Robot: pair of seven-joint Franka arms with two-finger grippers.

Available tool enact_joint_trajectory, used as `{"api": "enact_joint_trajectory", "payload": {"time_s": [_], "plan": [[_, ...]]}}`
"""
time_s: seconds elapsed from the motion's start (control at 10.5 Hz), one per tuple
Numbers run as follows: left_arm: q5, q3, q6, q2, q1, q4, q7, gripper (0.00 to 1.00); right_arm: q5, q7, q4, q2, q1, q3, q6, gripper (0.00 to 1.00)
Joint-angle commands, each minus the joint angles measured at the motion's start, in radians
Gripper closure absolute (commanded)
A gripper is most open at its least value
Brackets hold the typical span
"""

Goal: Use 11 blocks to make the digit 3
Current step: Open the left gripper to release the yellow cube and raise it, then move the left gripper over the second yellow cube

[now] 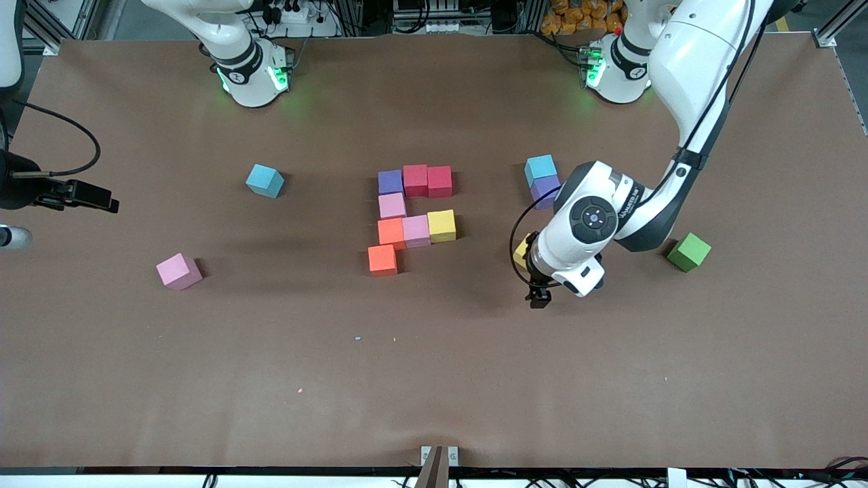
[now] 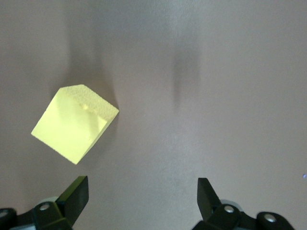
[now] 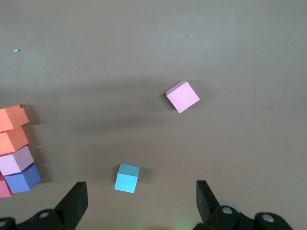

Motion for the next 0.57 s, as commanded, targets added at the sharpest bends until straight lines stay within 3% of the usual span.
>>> {"api": "enact_joint_trajectory", "payload": {"time_s": [0.0, 0.47], "plan": [[-0.013, -0.035, -0.038, -0.023, -0.007, -0.002, -0.008, 0.00, 0.021, -0.003, 0.008, 0.004, -0.011, 0.004, -0.010, 0.00], [-0.023, -0.072, -0.063, -0.020, -0.010, 0.010, -0.045, 0.00, 0.021, -0.003, 0.010, 0.005, -0.011, 0.004, -0.010, 0.00]]}}
